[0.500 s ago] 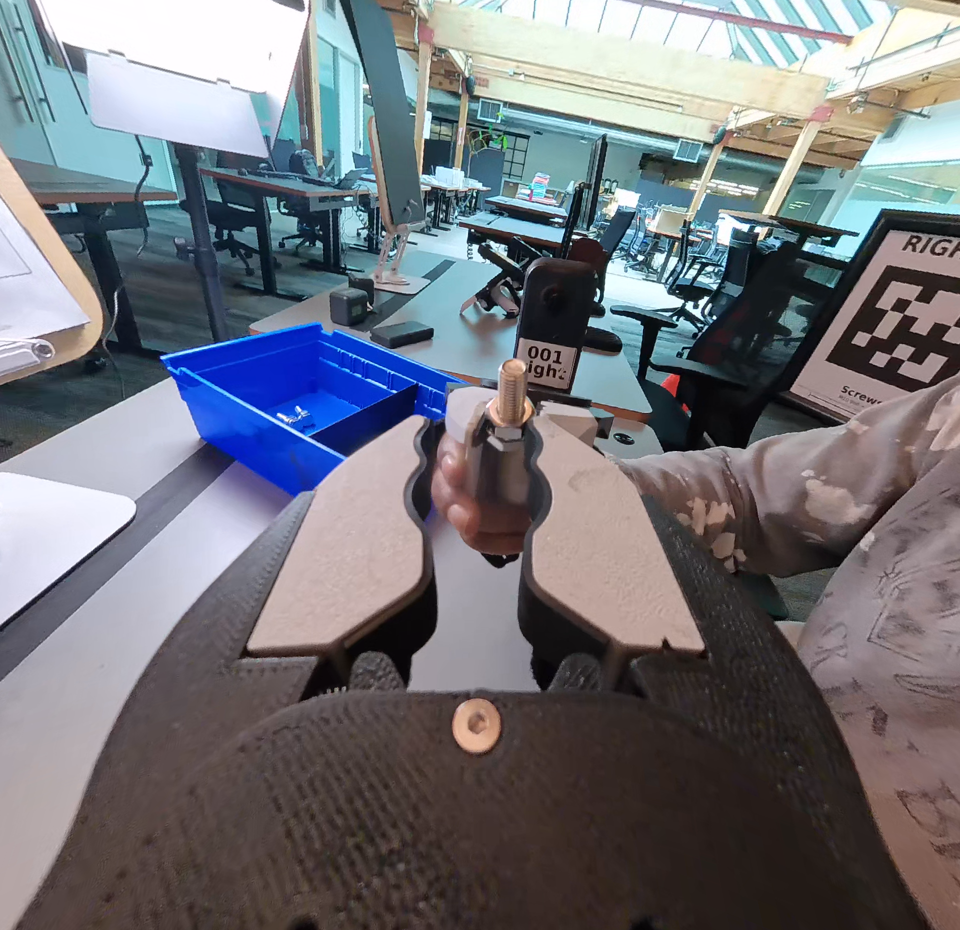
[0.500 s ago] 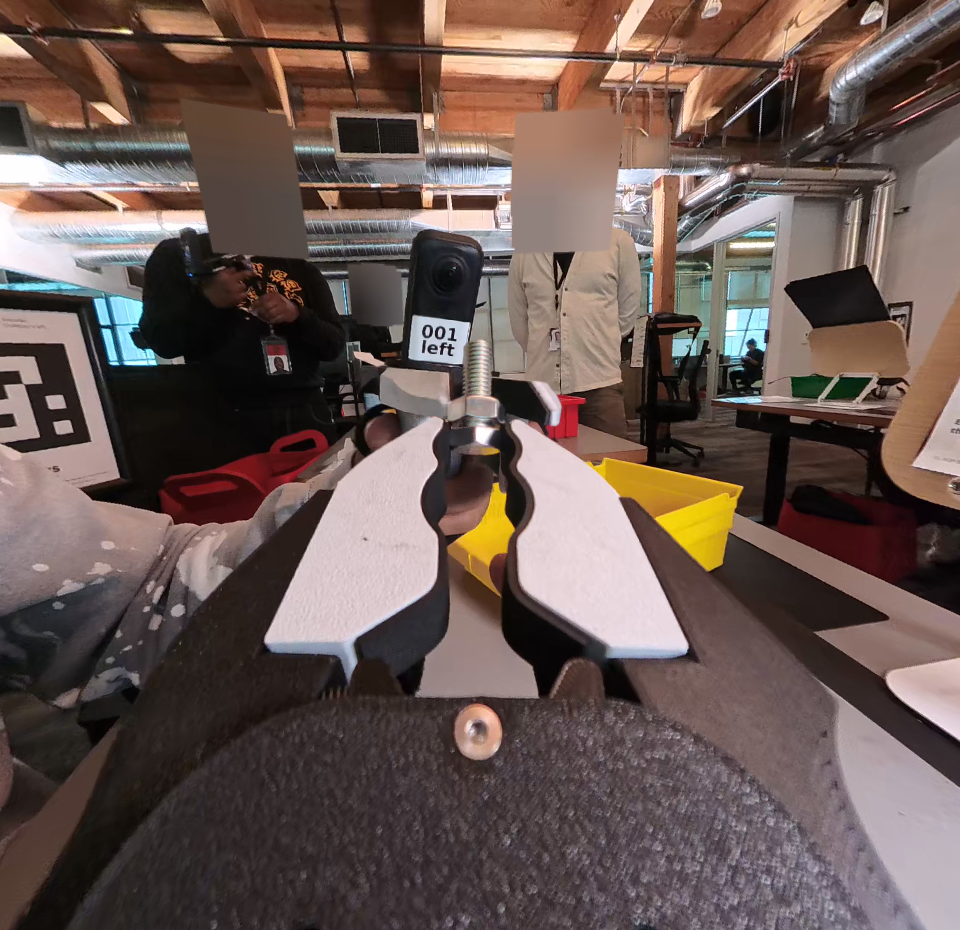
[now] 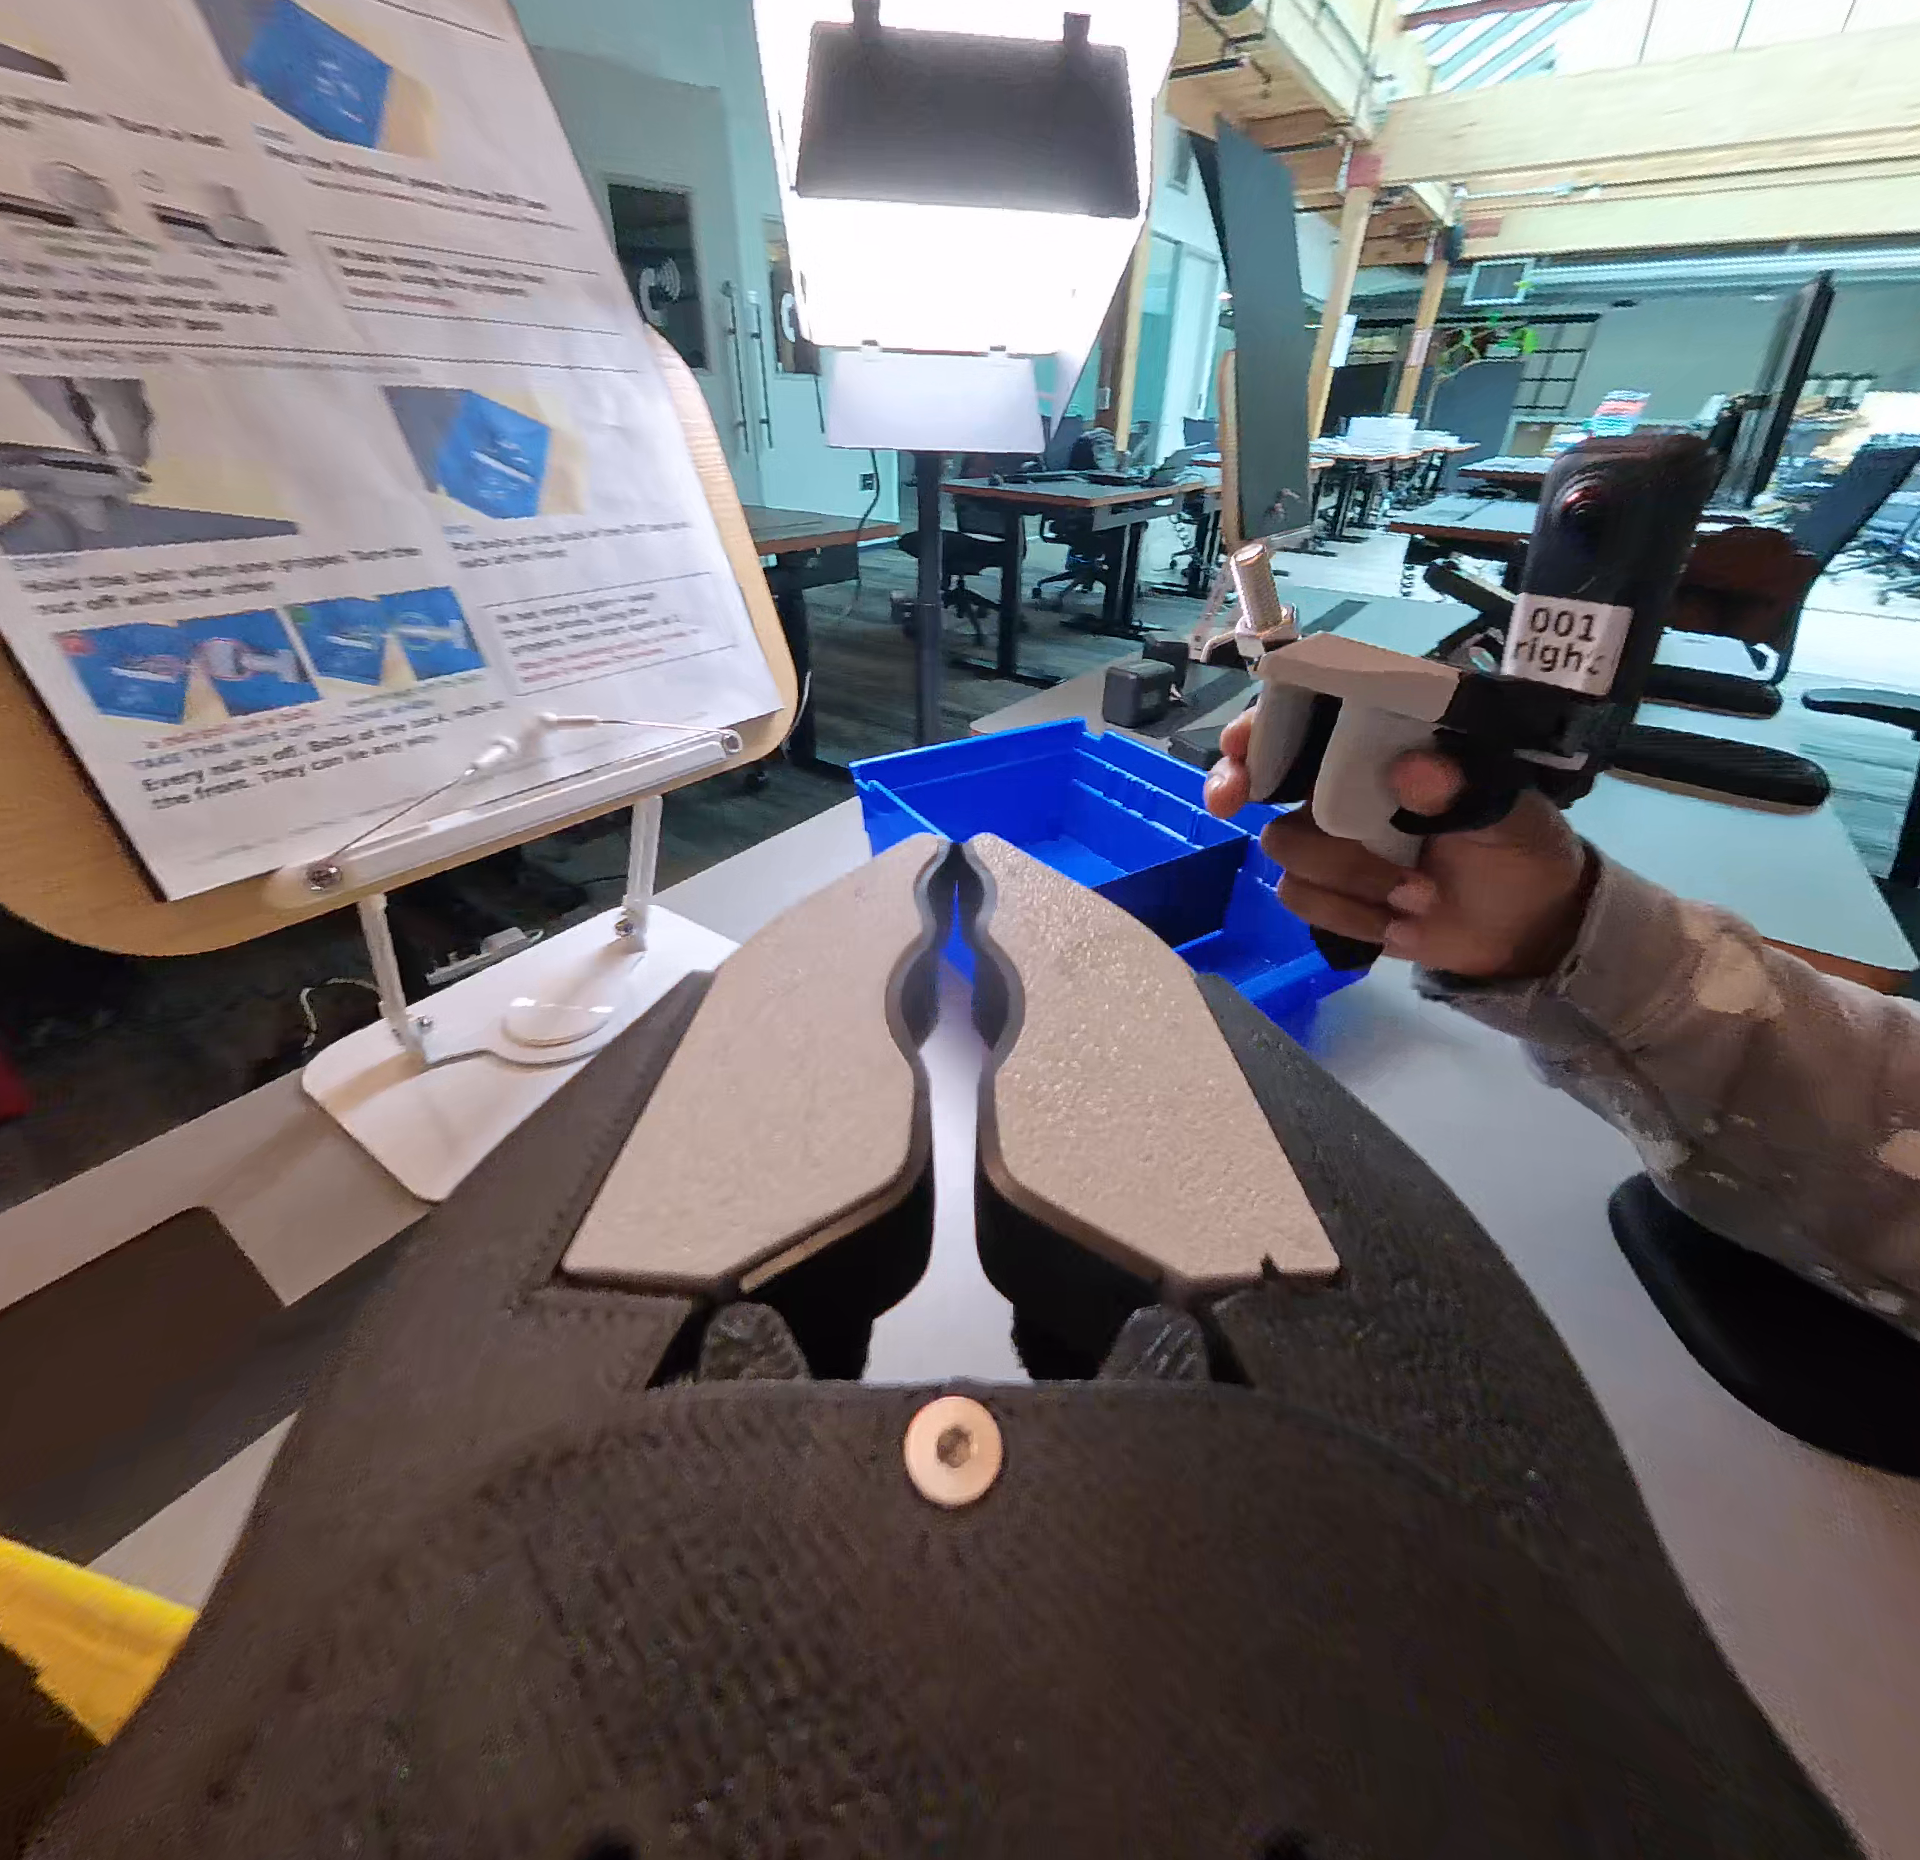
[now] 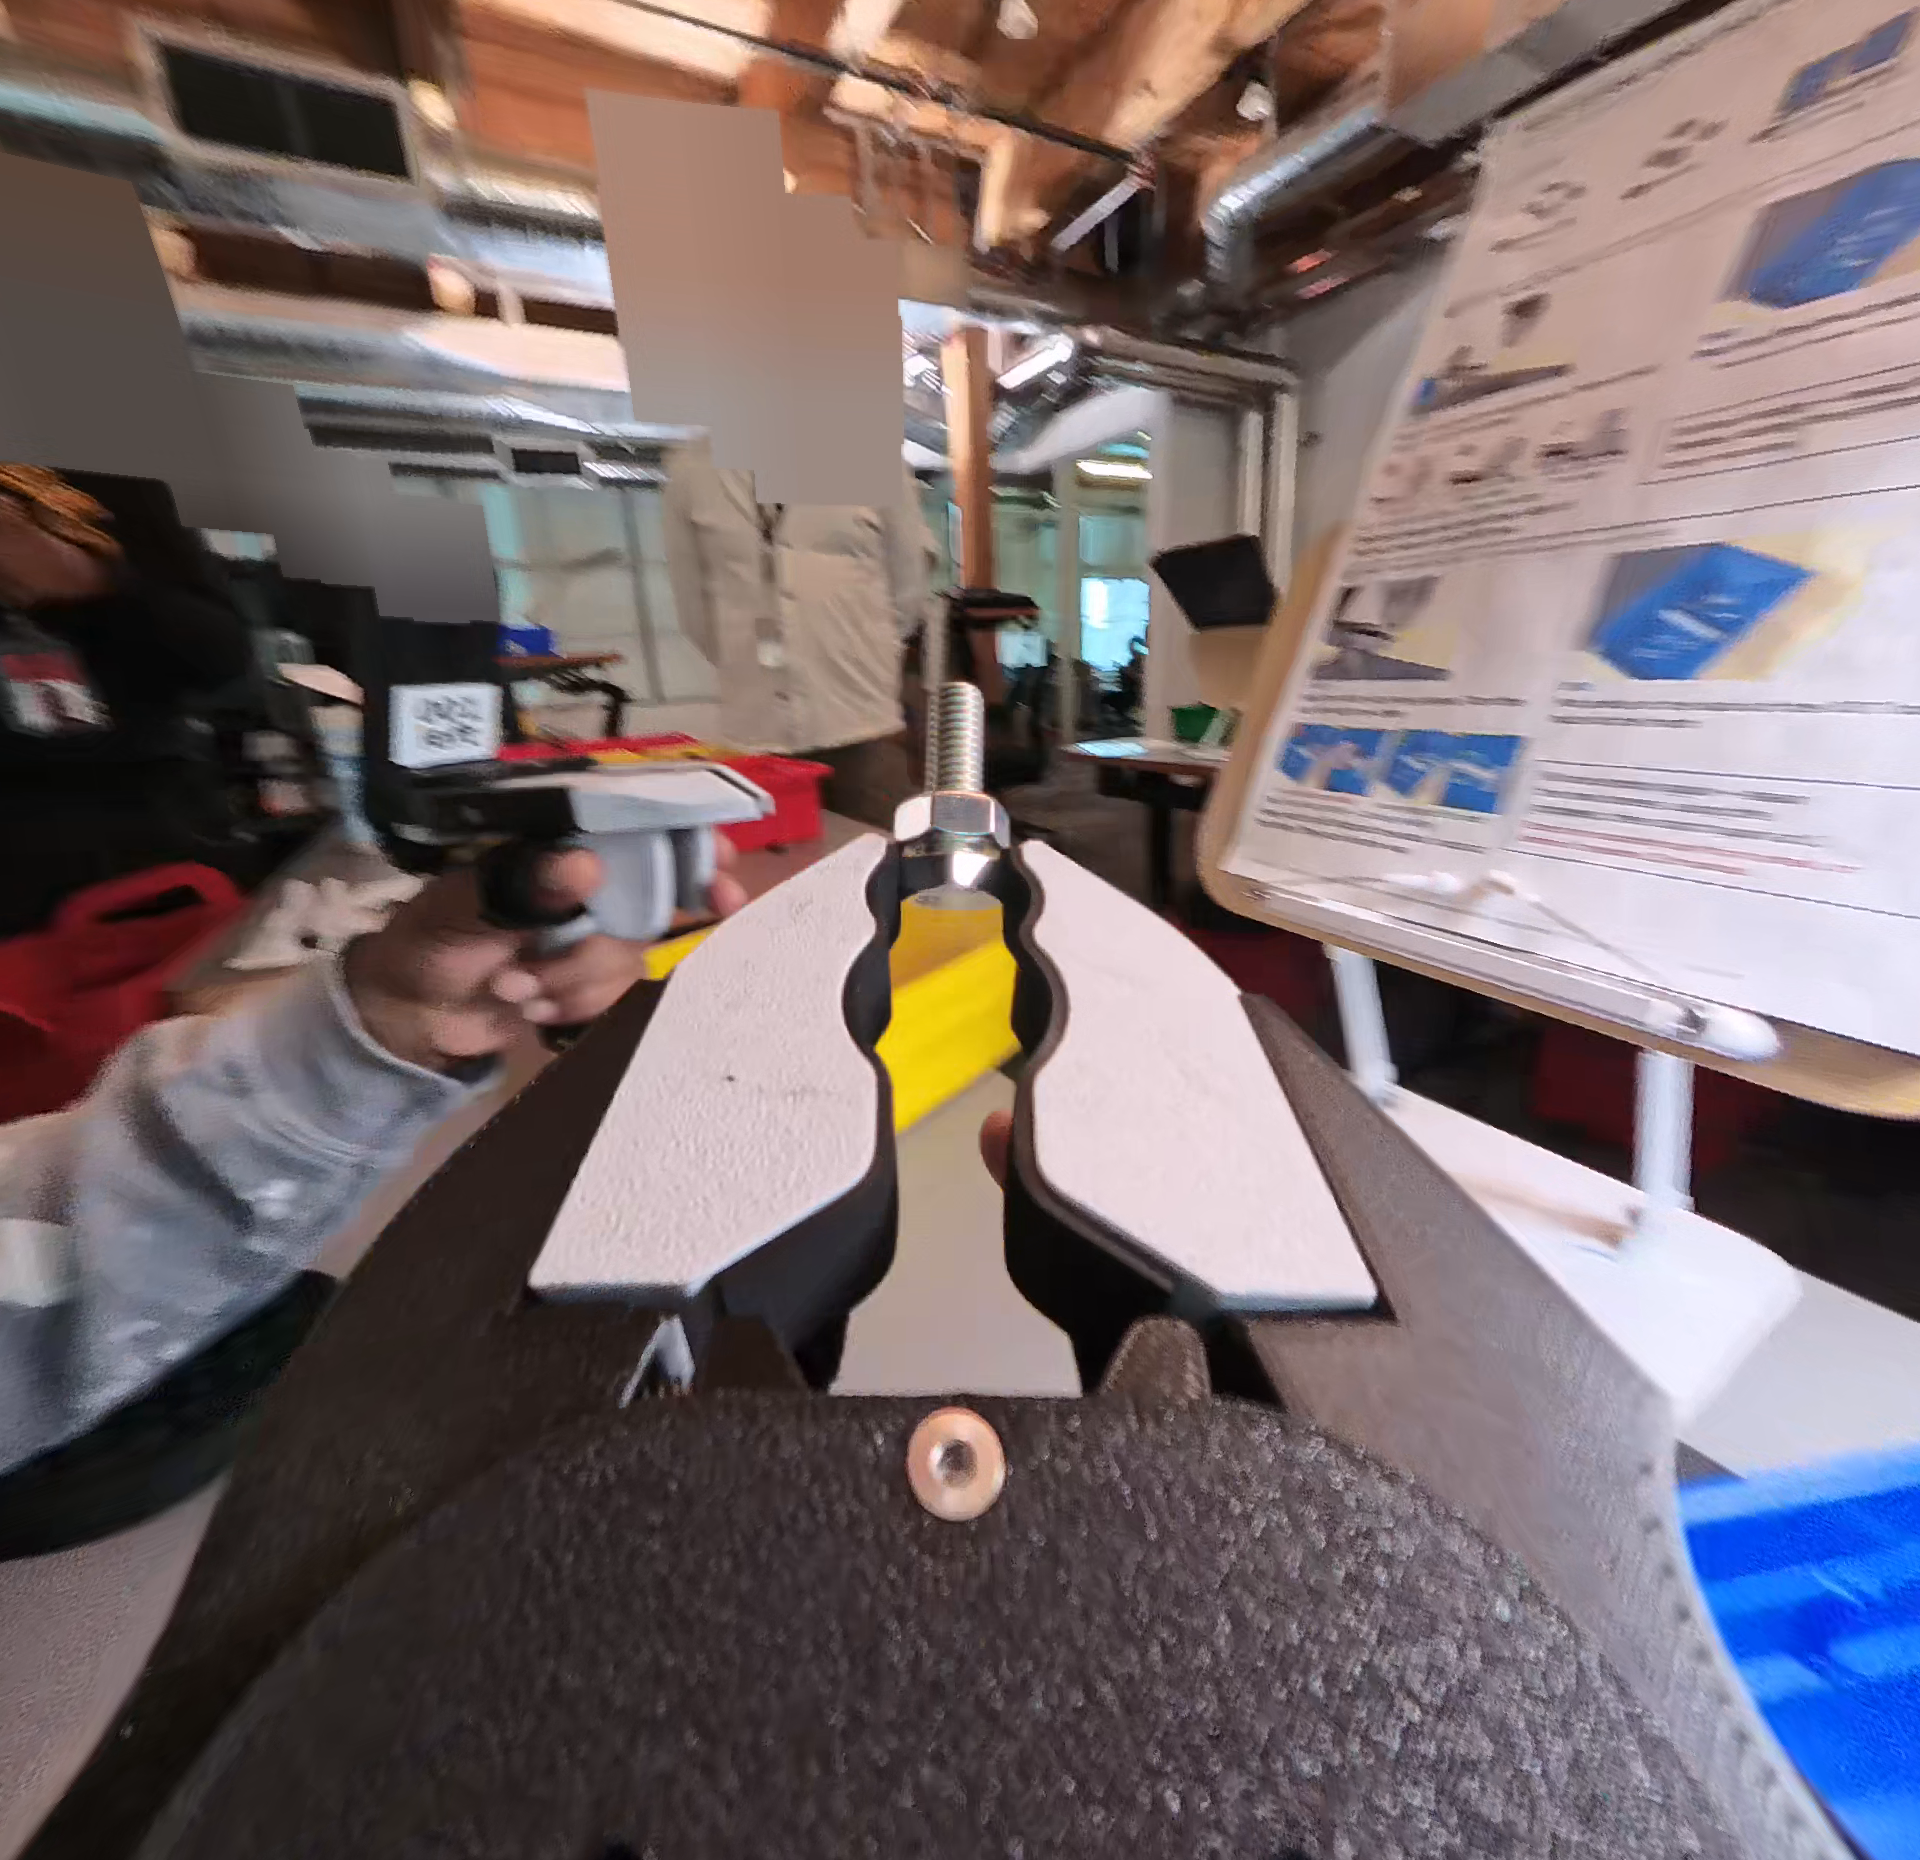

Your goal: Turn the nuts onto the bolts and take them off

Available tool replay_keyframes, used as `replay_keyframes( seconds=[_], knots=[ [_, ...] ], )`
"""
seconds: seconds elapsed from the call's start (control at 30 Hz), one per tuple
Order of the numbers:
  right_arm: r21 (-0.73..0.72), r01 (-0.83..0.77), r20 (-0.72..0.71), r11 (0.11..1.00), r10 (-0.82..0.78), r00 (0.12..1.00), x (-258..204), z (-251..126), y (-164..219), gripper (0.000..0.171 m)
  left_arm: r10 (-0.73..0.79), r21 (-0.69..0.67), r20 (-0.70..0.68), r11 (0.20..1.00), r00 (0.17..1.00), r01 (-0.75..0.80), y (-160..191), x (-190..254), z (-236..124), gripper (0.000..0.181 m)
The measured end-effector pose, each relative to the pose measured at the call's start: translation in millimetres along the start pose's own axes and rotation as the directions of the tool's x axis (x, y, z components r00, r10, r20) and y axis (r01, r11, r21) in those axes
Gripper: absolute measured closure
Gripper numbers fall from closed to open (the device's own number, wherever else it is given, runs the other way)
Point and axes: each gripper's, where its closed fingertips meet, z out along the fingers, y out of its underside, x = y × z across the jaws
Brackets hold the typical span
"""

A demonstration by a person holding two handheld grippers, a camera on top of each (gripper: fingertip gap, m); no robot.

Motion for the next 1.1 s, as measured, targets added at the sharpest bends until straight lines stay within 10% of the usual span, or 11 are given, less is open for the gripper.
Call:
replay_keyframes(
  seconds=[0.57, 1.1],
  knots=[
    [-0.668, -0.134, -0.477, 0.732, -0.283, 0.832, 152, -103, 65, 0.153, -0.074, 0.125, 0.041, 0.99, 0.996, 0.068, -44, -30, -43, 0.181],
    [-0.818, -0.502, -0.574, 0.281, -0.465, 0.674, 286, -160, 157, 0.152, -0.041, 0.135, 0.066, 0.99, 0.997, 0.032, -52, -37, -56, 0.181]
  ],
)
